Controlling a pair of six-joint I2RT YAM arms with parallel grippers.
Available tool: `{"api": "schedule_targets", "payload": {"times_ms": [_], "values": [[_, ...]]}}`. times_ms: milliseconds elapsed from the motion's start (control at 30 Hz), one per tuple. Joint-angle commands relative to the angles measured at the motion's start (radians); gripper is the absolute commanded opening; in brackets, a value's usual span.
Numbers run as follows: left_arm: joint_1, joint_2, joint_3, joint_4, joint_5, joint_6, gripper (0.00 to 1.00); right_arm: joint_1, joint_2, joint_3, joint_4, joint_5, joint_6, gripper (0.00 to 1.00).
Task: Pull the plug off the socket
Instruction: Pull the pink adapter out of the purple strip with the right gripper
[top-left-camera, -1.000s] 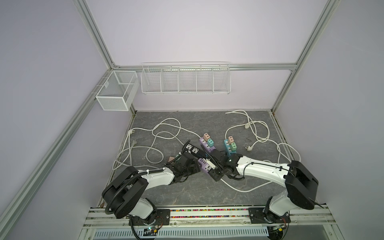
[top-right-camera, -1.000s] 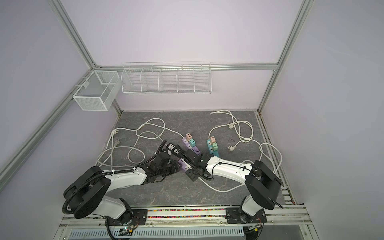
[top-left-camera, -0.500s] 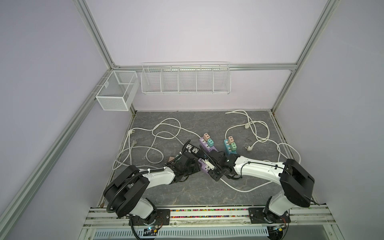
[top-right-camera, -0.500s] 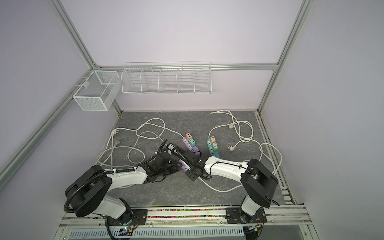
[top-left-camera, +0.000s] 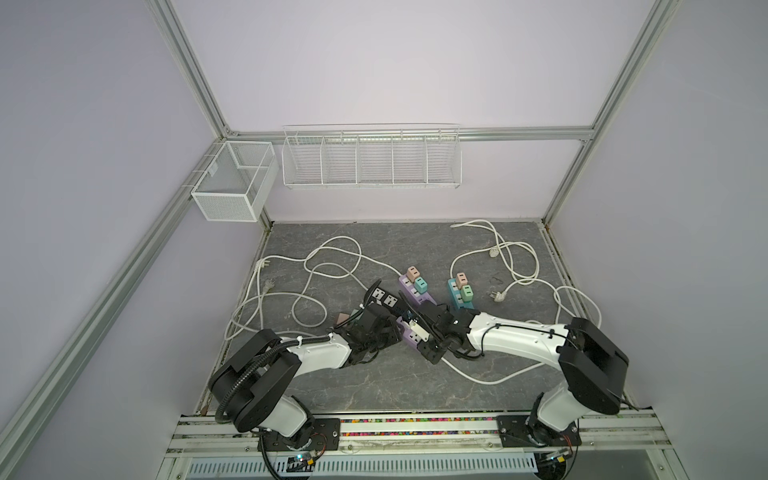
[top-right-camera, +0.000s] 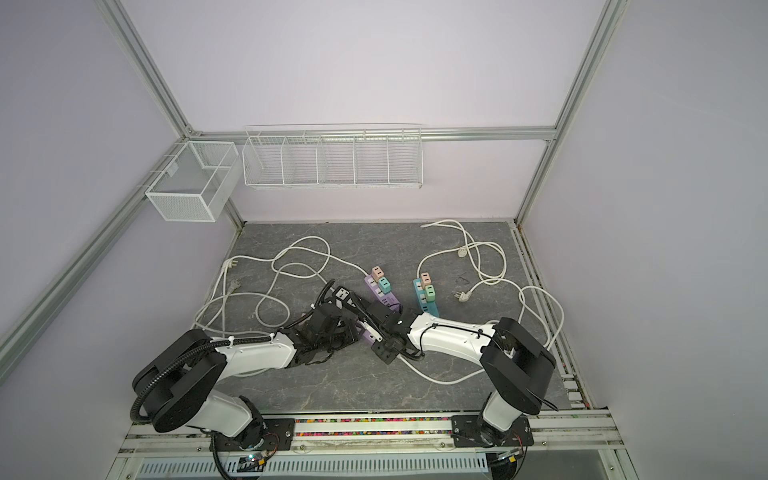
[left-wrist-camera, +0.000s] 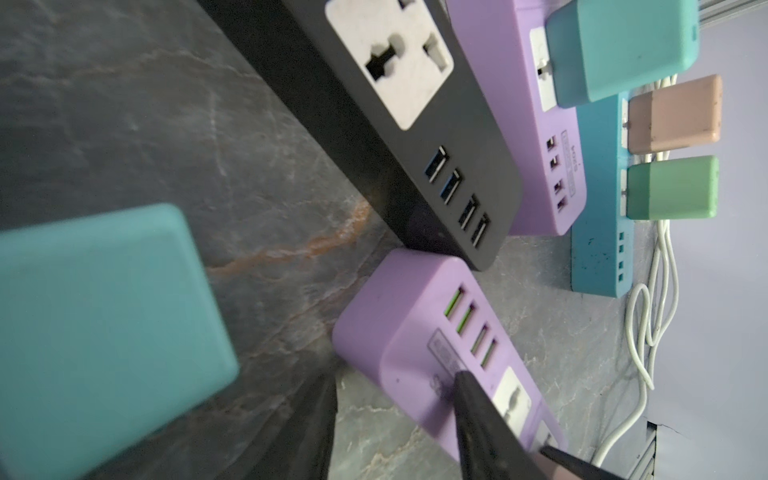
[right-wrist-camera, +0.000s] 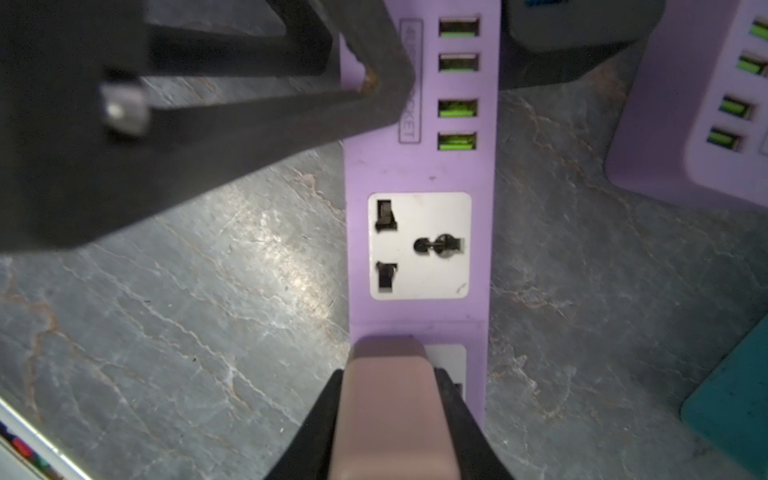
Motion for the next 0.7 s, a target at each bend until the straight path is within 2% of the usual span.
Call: {"api": "schedule_targets", "payload": {"times_ms": [0, 367, 533, 667], "values": [[-0.003, 0.029, -0.023, -0.109, -0.019, -0.007, 0.45, -0.004, -0.017, -0.024, 0.016, -0.038, -0.021, 0.34], [-0.003, 0.035, -0.033, -0.155, 0.0, -0.007, 0.41, -0.04, -0.042, -0.014, 0.023, -0.098, -0.033, 0.25], [-0.003, 0.033, -0.036, -0.192, -0.022, -0.011, 0.4, -0.027, -0.03, -0.009, 0.008, -0.085, -0.025, 0.21], [-0.003, 0.036, -0.038, -0.2, -0.022, -0.01, 0.4, -0.013, -0.031, -0.005, -0.004, -0.026, -0.03, 0.19]]}}
